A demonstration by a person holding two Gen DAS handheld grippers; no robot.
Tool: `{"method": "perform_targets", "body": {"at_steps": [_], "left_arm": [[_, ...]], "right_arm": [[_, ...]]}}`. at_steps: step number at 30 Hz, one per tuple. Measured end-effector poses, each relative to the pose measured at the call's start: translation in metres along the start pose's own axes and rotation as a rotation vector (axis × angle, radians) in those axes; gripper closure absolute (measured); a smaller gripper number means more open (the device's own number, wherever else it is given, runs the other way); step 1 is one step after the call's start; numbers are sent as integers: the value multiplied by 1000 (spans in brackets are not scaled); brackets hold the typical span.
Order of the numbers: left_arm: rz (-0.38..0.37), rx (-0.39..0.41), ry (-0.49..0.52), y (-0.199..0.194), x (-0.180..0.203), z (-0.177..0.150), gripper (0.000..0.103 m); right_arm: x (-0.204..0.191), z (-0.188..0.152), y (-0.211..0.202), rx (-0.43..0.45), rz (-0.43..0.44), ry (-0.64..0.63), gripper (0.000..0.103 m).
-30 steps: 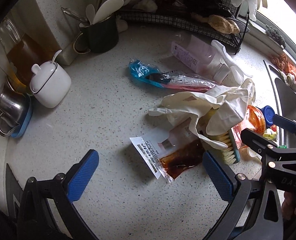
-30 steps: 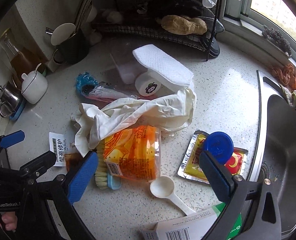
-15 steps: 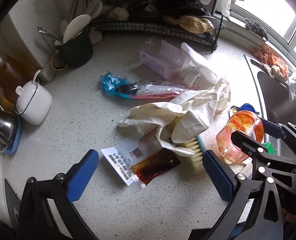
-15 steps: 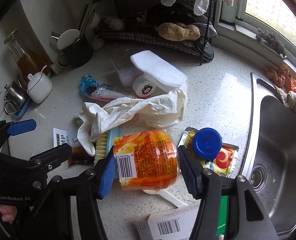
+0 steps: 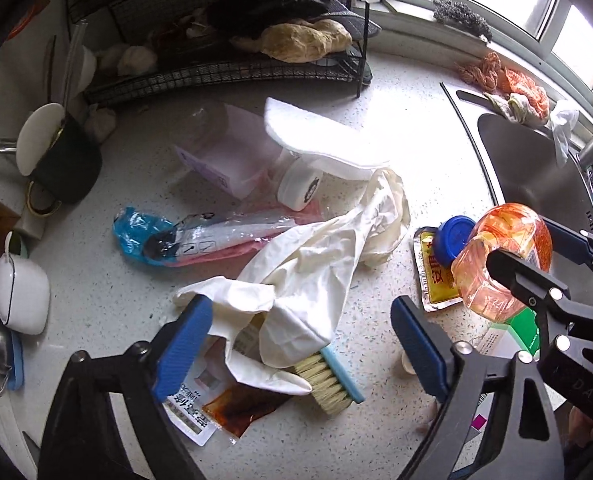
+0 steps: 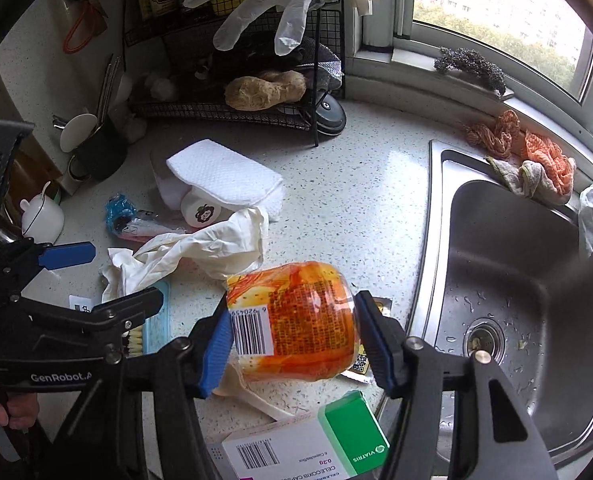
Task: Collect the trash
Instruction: 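Grasp the white-green capsule box with the left tool while the right tool holds the orange bag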
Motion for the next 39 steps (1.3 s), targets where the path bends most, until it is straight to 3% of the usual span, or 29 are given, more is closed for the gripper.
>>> {"method": "perform_targets", "body": {"at_steps": [4, 7, 10, 24, 35, 38, 39], "left_arm": [[-11, -27, 15, 13, 4, 3, 49], [-46, -29, 4, 16, 2, 5, 82], [-42, -17, 19, 14, 6, 7, 97], [-59, 154, 55, -70, 39, -2, 100], [-67, 227, 95, -120, 88, -40, 102], [-94, 192, 92, -116, 98, -56, 98], [-102, 178, 92, -113, 101, -61, 87]], "right_arm": [[4, 3, 5, -6, -1, 18, 47], [7, 5, 5, -5, -4, 27, 47], [8, 6, 4, -1, -4, 31, 47], [12, 1, -72, 134, -29, 20, 47], [27, -44, -134, 193, -47, 27, 47], [31, -58, -137, 177, -61, 18, 47], [33, -62, -137, 173, -71, 15, 47]]}}
Point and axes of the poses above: each gripper's, at about its wrist camera, not at the fingertips, and y roughly the way its jaws point, x to its right, z to its top, the point moved 2 cm from there along y, roughly the way its jaws point, and after that the axes turned 2 degrees about -y, right-handed, at the moved point
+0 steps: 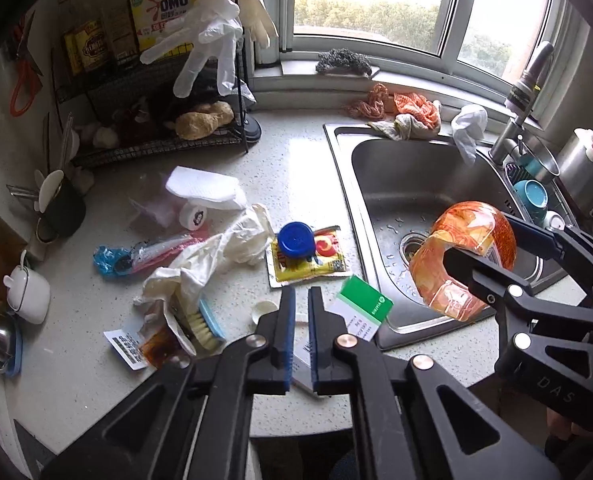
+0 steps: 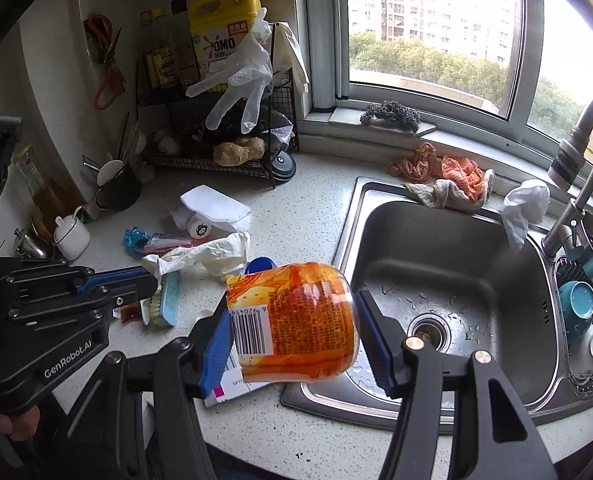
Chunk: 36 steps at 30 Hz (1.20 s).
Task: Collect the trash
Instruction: 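Grasp the white-green capsule box with the left tool while the right tool holds the orange bag, then lower both tools to the red bucket and release the box and bag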
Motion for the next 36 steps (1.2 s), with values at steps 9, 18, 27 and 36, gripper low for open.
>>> {"method": "perform_targets", "body": {"at_steps": [9, 18, 27, 36], "left_arm": [[-74, -143, 40, 45, 18, -33, 34], [-103, -318, 120, 111, 25, -50, 31], [-140, -359, 161, 142, 24, -49, 32], [-129, -327, 189, 131, 36, -47, 35]], "right_arm": [[16, -39, 21, -107, -51, 62, 47], [21, -58, 48, -170, -96, 97, 47], [29, -65, 70, -241, -108, 151, 47], [31, -63, 69, -253, -127, 179, 47]]}}
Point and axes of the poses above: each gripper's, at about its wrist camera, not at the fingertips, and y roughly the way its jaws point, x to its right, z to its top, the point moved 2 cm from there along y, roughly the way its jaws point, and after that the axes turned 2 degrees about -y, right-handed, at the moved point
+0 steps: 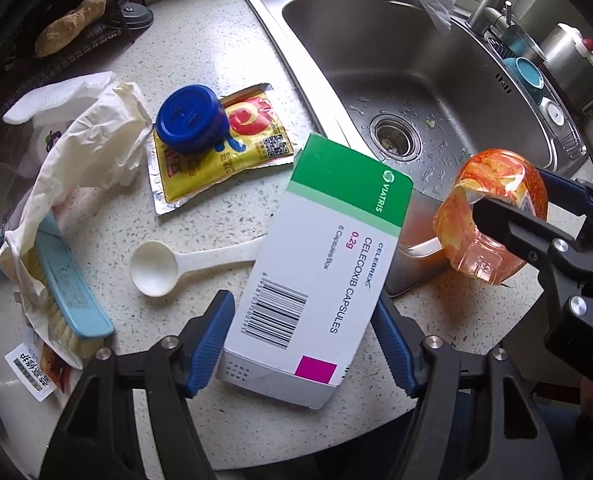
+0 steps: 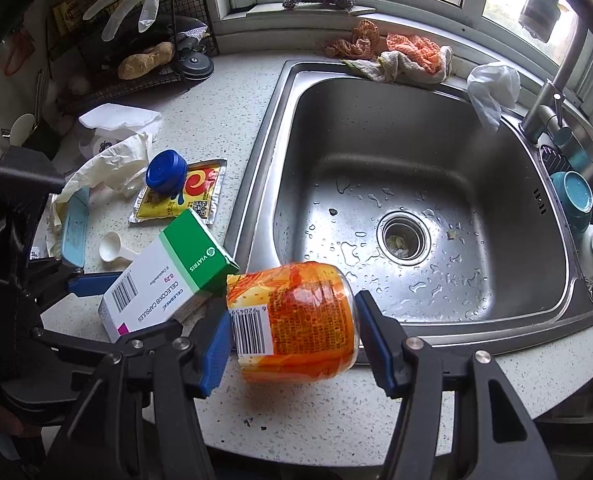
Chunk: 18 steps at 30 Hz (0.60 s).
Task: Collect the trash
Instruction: 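Lower both tools to the red bucket and release the box and bag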
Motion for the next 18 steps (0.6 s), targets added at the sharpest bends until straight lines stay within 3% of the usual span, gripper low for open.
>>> {"method": "perform_targets", "body": {"at_steps": [11, 18], "left_arm": [[35, 139, -43, -59, 27, -9, 35], [54, 204, -58, -93, 65, -38, 35]], "right_arm": [[9, -17, -43, 71, 0, -13, 47], [26, -51, -81, 122, 7, -9, 47]]}}
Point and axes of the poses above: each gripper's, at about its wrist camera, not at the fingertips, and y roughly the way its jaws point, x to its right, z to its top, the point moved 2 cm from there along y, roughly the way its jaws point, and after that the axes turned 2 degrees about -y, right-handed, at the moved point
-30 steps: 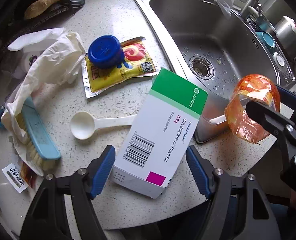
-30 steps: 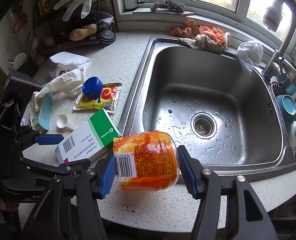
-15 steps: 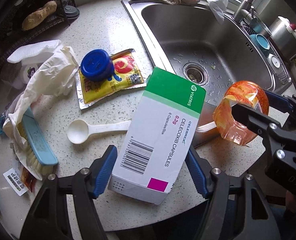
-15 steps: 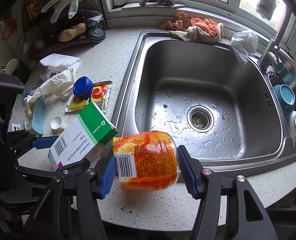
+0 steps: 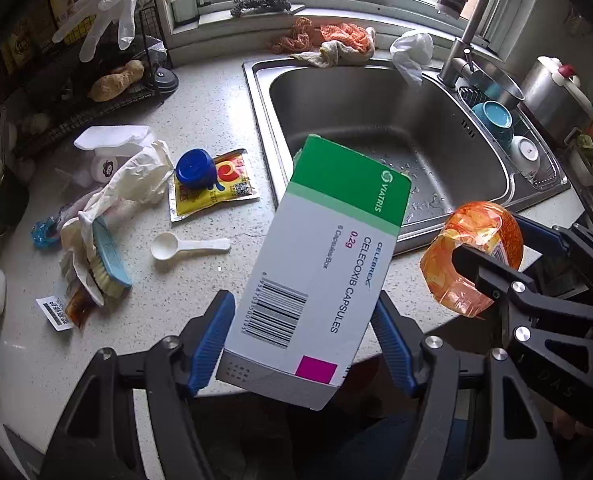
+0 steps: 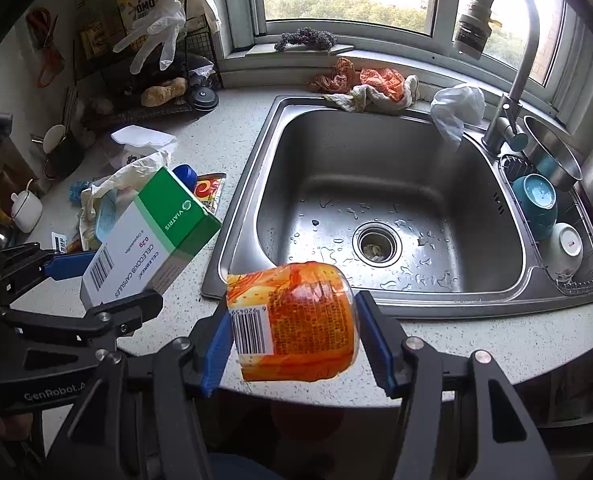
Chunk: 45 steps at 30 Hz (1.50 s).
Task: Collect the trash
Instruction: 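Lower both tools to the red bucket and release the box and bag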
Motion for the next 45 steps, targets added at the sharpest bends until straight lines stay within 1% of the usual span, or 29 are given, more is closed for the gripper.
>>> {"method": "perform_targets", "body": {"at_steps": [3, 7, 13, 16, 20, 23, 27, 30, 33, 36, 40, 45], "left_arm": [[5, 26, -10, -16, 23, -12, 35], [1, 39, -11, -32, 50, -33, 35], [3, 28, 4, -43, 88, -74, 35], [0, 10, -4, -41, 100, -91, 35], [-13, -28, -5, -26, 113, -112, 35], [-27, -62, -3, -6, 120, -128, 35], [-30, -107, 12, 31, 126, -151, 35], [-33, -131, 2, 66, 125, -169, 35], [-25, -145, -7, 103, 122, -186, 35], [-40, -160, -29, 139, 118, -200, 35], [-40, -173, -34, 185, 114, -216, 35], [-62, -199, -52, 229, 111, -231, 35]], "right_arm": [[8, -15, -17, 17, 4, 2, 47], [21, -41, -38, 31, 6, 3, 47], [39, -84, -60, 30, 8, 6, 47], [45, -105, -63, 11, 1, 7, 47], [53, -128, -59, -15, -5, 20, 47], [56, -145, -45, -43, -20, 17, 47], [60, -170, -16, -75, -22, 28, 47], [63, -190, 13, -86, -15, 29, 47], [63, -211, 50, -113, -4, 21, 47], [64, -230, 86, -135, 0, 21, 47], [66, -251, 128, -164, 1, 21, 47], [69, -267, 160, -177, -3, 15, 47]]}}
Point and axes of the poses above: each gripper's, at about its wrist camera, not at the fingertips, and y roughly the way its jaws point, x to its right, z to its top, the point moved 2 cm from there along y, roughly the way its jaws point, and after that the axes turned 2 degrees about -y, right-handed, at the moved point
